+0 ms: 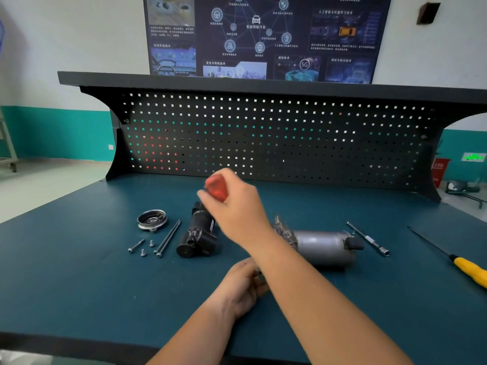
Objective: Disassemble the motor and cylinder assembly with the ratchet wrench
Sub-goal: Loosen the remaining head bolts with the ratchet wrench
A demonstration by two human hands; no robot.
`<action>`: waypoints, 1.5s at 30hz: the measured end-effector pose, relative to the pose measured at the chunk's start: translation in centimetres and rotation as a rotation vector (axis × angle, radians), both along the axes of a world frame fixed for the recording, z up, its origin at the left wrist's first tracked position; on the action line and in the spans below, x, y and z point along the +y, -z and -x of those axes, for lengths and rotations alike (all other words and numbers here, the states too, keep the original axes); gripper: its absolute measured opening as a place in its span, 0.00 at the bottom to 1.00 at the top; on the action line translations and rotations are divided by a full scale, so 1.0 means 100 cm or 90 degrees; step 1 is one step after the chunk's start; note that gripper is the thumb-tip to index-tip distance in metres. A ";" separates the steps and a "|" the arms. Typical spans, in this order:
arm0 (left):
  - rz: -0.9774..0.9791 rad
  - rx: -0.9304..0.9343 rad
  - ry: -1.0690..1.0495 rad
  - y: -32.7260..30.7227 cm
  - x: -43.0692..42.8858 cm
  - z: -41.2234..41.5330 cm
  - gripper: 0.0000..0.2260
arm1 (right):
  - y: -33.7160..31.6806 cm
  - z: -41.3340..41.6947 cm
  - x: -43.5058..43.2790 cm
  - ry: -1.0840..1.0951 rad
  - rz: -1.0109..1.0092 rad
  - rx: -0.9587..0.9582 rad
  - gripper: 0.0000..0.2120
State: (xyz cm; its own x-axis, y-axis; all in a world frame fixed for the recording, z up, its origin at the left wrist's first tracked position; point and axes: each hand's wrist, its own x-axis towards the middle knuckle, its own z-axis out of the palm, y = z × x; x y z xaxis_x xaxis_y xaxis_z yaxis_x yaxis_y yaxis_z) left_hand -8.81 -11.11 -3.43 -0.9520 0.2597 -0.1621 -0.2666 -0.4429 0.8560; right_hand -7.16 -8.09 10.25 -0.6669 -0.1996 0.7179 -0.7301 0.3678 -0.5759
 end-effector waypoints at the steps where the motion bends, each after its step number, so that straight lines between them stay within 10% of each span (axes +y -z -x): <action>1: -0.005 0.008 0.006 -0.001 0.000 -0.002 0.08 | -0.002 -0.001 0.010 0.004 0.053 0.008 0.07; 15: -0.030 -0.002 0.005 -0.009 0.004 -0.007 0.08 | 0.054 -0.005 0.126 0.146 0.922 -0.119 0.08; 21: -0.032 -0.013 -0.001 -0.009 0.002 -0.010 0.08 | 0.091 -0.012 0.128 0.161 1.079 -0.162 0.10; 28: -0.054 -0.040 -0.006 -0.011 0.002 -0.010 0.08 | 0.038 -0.005 0.112 0.120 0.878 -0.071 0.08; 45: -0.021 -0.017 0.009 -0.012 0.003 -0.011 0.09 | -0.007 0.003 -0.002 -0.051 -0.078 -0.066 0.07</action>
State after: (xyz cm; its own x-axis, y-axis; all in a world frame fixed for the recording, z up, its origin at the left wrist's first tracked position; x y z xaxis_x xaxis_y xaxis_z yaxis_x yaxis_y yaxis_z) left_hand -7.75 -10.76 -2.27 -0.9437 0.2789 -0.1782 -0.2954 -0.4673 0.8332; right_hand -7.43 -8.29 10.99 -0.7149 -0.3370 0.6126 -0.6986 0.3827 -0.6046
